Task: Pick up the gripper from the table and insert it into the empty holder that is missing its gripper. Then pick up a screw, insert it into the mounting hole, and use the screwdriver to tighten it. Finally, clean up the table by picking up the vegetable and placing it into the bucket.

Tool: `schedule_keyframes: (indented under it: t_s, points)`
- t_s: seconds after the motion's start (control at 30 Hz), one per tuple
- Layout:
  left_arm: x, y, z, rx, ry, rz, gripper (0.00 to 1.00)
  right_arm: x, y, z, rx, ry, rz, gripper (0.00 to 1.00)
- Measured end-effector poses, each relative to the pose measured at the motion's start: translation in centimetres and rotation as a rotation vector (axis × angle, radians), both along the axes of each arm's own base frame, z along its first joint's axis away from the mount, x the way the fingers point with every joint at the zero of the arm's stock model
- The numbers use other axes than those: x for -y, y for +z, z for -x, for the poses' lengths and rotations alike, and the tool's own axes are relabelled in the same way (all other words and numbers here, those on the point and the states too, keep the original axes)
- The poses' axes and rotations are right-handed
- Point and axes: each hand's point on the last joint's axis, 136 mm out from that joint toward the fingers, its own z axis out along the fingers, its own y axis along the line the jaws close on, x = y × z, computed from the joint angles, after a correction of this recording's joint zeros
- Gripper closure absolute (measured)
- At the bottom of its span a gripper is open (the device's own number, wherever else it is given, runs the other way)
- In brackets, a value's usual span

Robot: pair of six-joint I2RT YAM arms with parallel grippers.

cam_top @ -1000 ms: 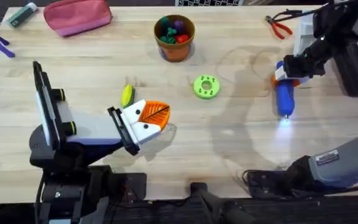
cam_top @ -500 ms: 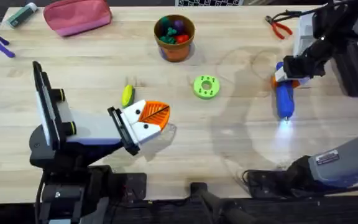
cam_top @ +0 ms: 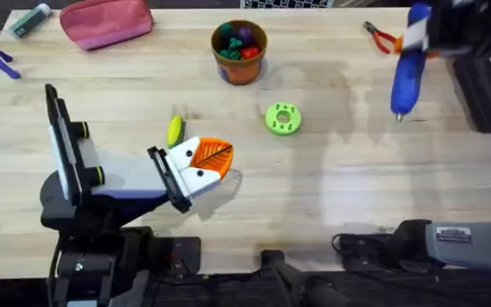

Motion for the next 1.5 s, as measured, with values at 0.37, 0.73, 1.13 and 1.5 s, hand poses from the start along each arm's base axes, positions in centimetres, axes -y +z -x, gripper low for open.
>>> schedule_keyframes:
  t_s: [0.37, 0.73, 1.13, 1.5]
  points:
    - [0.0, 0.0, 0.0, 0.000, 0.000, 0.000, 0.995, -8.1, 14.2, -1.1, 0.461, 0.177, -0.141, 0.977]
    - [0.0, 0.0, 0.0, 0.000, 0.000, 0.000, 0.995, -20.0, 24.1, 2.0, 0.791, 0.638, -0.440, 0.977]
    - [0.0, 0.0, 0.0, 0.000, 0.000, 0.000, 0.995, -27.4, 28.0, 7.9, 0.896, 1.008, -0.623, 0.977]
    - [0.0, 0.0, 0.0, 0.000, 0.000, 0.000, 0.995, -31.2, 28.0, 10.0, 0.990, 1.132, -0.745, 0.977]
